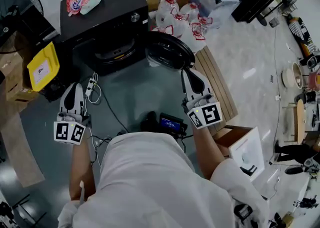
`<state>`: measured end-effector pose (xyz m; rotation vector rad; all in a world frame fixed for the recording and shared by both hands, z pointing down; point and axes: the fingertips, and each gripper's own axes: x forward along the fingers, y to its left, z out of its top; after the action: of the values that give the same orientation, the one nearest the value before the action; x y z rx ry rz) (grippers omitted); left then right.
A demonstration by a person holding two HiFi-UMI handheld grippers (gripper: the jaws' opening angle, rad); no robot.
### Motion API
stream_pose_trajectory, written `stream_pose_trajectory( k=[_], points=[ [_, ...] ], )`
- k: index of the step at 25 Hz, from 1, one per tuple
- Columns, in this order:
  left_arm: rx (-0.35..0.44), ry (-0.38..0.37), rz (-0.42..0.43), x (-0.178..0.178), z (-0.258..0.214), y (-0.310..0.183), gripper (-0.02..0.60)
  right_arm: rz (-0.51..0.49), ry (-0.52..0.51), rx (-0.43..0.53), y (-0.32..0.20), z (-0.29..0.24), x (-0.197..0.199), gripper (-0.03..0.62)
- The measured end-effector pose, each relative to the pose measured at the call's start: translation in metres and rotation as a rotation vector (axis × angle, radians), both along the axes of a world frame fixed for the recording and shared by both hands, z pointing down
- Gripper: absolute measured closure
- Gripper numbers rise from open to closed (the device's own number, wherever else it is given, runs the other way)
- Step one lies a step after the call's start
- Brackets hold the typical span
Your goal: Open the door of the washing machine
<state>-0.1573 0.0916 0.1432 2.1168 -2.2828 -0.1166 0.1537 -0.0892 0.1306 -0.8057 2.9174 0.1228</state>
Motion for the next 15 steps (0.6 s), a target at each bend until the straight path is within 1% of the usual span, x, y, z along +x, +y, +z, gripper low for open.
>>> stream_pose_trajectory(
  k=[2,4,6,10,12,15],
  points=[
    [0.012,-0.004,-0.017,0.003,-0.006,0.029,0.572,0.009,0.023,0.011,0.029,-0.006,0.0,0.562],
    [0.007,-0.005,-0.02,0.009,-0.007,0.059,0.572,0.014,0.052,0.019,0.061,-0.009,-0.001,0.562],
    [0.009,0.015,-0.011,0.016,-0.001,0.09,0.572,0.014,0.068,0.018,0.093,-0.008,-0.002,0.562],
    [-0.015,0.064,-0.018,0.033,0.025,0.151,0.572,0.015,0.103,-0.04,0.152,0.011,0.002,0.562],
    [-0.036,0.069,-0.016,0.045,0.035,0.176,0.572,0.011,0.118,-0.064,0.18,0.021,0.008,0.562],
    [-0.055,0.072,-0.02,0.063,0.047,0.205,0.572,0.014,0.154,-0.125,0.212,0.046,0.025,0.562]
  ],
)
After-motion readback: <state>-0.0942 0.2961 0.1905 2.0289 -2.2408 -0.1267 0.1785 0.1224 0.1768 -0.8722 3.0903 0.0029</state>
